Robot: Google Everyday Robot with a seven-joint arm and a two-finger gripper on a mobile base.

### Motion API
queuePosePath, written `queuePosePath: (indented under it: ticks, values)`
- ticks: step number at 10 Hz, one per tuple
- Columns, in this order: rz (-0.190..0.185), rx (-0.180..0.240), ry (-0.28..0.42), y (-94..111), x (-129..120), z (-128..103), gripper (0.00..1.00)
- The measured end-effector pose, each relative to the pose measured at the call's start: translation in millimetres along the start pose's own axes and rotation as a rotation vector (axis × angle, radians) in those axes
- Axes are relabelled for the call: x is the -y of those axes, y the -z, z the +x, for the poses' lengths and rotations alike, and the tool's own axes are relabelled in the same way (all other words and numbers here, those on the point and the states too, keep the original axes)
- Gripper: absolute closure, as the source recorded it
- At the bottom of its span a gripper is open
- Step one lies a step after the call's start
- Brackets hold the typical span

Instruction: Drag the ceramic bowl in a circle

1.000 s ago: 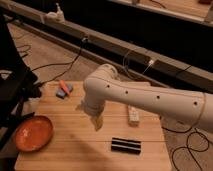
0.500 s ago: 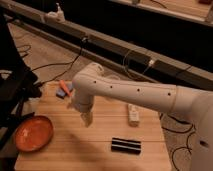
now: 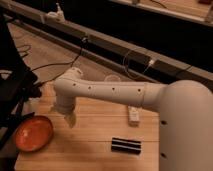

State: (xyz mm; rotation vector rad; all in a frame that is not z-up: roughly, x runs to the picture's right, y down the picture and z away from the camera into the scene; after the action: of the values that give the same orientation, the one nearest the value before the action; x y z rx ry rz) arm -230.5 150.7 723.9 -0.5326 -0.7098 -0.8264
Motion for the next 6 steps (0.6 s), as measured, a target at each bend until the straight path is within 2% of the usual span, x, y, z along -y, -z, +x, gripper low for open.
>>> queuePosePath:
  ticks: [3,4,6]
  values:
    - [-0.006,0.044,0.092,-30,17,-28,0.22]
    - [-0.001,0.075,0.141,-35,23,-45,0.22]
    - [0.002,0.086,0.158,-36,25,-50,0.22]
